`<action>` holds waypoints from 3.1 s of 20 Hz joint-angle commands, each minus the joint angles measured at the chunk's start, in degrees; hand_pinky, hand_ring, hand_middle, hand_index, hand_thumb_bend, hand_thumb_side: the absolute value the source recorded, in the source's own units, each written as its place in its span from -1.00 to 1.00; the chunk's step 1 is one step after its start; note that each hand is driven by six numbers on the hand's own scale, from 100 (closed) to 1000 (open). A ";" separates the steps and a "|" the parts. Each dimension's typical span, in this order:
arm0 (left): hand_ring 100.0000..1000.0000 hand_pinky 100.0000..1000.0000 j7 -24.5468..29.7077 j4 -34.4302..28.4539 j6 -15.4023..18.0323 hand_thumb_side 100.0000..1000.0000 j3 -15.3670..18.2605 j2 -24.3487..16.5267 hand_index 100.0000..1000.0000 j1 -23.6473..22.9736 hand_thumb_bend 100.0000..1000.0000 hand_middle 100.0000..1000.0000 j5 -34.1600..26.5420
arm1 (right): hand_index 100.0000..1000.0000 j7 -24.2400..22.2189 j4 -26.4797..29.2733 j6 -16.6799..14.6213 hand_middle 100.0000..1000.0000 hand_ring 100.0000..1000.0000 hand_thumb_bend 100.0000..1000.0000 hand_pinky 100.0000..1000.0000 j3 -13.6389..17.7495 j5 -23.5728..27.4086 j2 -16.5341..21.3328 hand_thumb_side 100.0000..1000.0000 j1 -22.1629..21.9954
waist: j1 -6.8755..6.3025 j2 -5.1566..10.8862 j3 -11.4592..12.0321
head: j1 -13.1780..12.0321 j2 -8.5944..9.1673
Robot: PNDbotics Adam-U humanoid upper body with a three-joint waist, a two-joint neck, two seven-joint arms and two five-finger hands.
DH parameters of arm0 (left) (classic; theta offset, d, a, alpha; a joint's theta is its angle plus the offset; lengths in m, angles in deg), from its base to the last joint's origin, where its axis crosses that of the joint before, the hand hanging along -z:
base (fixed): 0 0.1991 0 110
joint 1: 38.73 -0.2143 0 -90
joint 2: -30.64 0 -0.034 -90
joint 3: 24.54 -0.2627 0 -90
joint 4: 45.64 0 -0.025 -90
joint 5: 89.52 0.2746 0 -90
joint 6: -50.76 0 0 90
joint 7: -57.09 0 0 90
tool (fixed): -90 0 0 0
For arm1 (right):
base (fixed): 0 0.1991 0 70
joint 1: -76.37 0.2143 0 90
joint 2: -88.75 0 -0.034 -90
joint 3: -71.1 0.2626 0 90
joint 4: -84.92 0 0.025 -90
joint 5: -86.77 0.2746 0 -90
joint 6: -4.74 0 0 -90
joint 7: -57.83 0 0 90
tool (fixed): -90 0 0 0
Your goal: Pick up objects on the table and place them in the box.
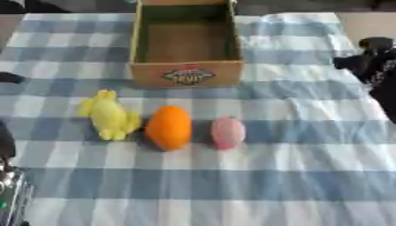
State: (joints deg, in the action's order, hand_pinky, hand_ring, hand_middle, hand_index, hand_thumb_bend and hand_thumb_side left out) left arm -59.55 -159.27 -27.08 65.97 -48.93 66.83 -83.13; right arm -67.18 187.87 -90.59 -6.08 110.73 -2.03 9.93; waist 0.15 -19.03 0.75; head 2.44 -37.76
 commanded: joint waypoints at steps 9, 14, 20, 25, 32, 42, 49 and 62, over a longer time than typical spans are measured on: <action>0.34 -0.23 0.60 -0.97 -0.27 0.52 -0.45 -0.40 0.53 0.18 -1.00 0.26 -0.49 | 0.64 -2.65 1.97 -20.21 0.28 0.61 -1.00 0.79 -7.71 -18.34 5.10 0.26 10.68 | 0.22 1.51 0.41 | 0.76 0.01; 0.35 -0.23 0.78 -0.97 -0.28 0.52 -0.56 -0.35 0.53 0.16 -1.00 0.26 -0.61 | 0.66 -6.90 1.52 -26.76 0.42 0.65 -1.00 0.78 -11.68 -24.70 4.09 0.44 14.28 | 0.18 1.55 0.62 | 1.02 0.24; 0.35 -0.23 0.96 -0.97 -0.30 0.52 -0.71 -0.36 0.53 0.17 -1.00 0.26 -0.74 | 0.67 -13.98 -0.40 -35.17 0.48 0.66 -1.00 0.74 -16.29 -29.76 4.11 0.60 17.54 | 0.18 1.51 0.79 | 1.18 0.45; 0.35 -0.23 1.20 -0.97 -0.37 0.53 -0.92 -0.43 0.53 0.04 -1.00 0.27 -0.86 | 0.70 -16.07 -5.38 -42.02 0.50 0.67 -1.00 0.70 -20.68 -32.20 6.05 0.72 21.80 | 0.39 1.58 0.88 | 1.32 0.37; 0.35 -0.23 1.51 -0.97 -0.43 0.53 -1.16 -0.49 0.52 -0.05 -1.00 0.27 -1.01 | 0.81 -16.94 -13.53 -46.39 0.47 0.77 -1.00 0.82 -26.01 -36.09 7.26 0.71 25.78 | 0.49 1.53 1.17 | 1.55 0.34; 0.36 -0.23 1.85 -0.97 -0.49 0.53 -1.36 -0.51 0.52 0.04 -1.00 0.27 -1.13 | 0.95 -16.95 -20.16 -45.54 0.55 0.88 -0.54 0.98 -32.55 -40.38 7.32 -0.04 27.35 | 0.62 1.22 1.55 | 1.75 0.52; 0.36 -0.23 2.18 -0.97 -0.55 0.53 -1.48 -0.60 0.52 0.18 -1.00 0.27 -1.12 | 1.00 -16.95 -21.57 -46.63 0.62 0.92 -0.48 1.00 -34.97 -43.04 8.93 -0.10 27.28 | 0.83 0.96 1.59 | 1.68 0.61; 0.37 -0.23 2.33 -0.97 -0.61 0.53 -1.54 -0.61 0.51 0.36 -1.00 0.27 -1.10 | 1.00 -16.95 -22.80 -46.64 0.64 0.93 -0.38 1.00 -37.38 -47.37 13.43 -0.06 23.93 | 1.12 0.61 1.67 | 1.56 0.90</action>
State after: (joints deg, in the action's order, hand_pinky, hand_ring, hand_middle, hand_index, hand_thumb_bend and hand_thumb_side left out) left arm -57.44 -159.27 -27.81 64.56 -48.93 66.51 -83.98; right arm -65.48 164.79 -118.32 -43.71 64.03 9.62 33.14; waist 1.31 -19.43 2.39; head 4.11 -37.43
